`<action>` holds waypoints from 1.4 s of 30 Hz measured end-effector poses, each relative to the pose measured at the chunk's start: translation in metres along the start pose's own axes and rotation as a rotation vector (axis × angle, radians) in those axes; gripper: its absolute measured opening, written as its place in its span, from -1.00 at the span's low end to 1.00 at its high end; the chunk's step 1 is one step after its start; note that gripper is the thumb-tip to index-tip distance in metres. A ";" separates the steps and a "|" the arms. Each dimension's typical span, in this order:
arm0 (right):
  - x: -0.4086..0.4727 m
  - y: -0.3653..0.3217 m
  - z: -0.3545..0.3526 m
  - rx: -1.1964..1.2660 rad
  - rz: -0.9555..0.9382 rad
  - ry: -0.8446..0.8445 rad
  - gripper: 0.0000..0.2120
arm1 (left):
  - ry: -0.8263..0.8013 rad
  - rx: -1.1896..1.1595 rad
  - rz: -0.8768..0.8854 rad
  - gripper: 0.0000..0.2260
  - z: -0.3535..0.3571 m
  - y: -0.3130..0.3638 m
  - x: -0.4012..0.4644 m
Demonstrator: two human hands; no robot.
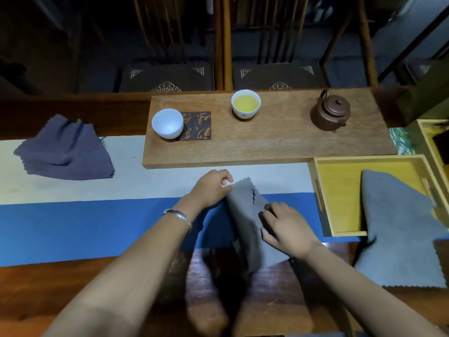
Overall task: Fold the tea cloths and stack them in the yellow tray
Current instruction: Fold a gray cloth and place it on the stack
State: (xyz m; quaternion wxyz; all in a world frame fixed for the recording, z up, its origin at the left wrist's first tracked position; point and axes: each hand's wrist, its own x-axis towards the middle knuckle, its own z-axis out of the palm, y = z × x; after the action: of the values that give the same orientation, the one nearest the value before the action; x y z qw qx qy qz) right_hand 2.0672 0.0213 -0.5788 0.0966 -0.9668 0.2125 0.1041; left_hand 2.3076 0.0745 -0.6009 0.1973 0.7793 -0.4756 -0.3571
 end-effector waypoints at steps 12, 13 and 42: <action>-0.001 -0.021 -0.007 -0.021 -0.037 0.012 -0.84 | 0.046 -0.095 -0.031 -0.81 0.028 0.006 -0.008; 0.000 -0.022 -0.007 0.004 -0.029 -0.001 -0.84 | 0.036 -0.025 -0.033 -0.75 0.028 0.006 -0.009; -0.073 0.000 -0.183 0.545 0.221 0.862 -0.79 | 0.667 -0.283 -0.015 -0.71 -0.158 0.085 -0.152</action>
State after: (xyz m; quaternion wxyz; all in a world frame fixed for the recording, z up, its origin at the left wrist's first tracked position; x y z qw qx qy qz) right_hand 2.0314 0.0073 -0.3855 0.2369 -0.8333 0.3533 -0.3530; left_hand 2.3291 0.1634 -0.3843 0.4450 0.8213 -0.3253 -0.1470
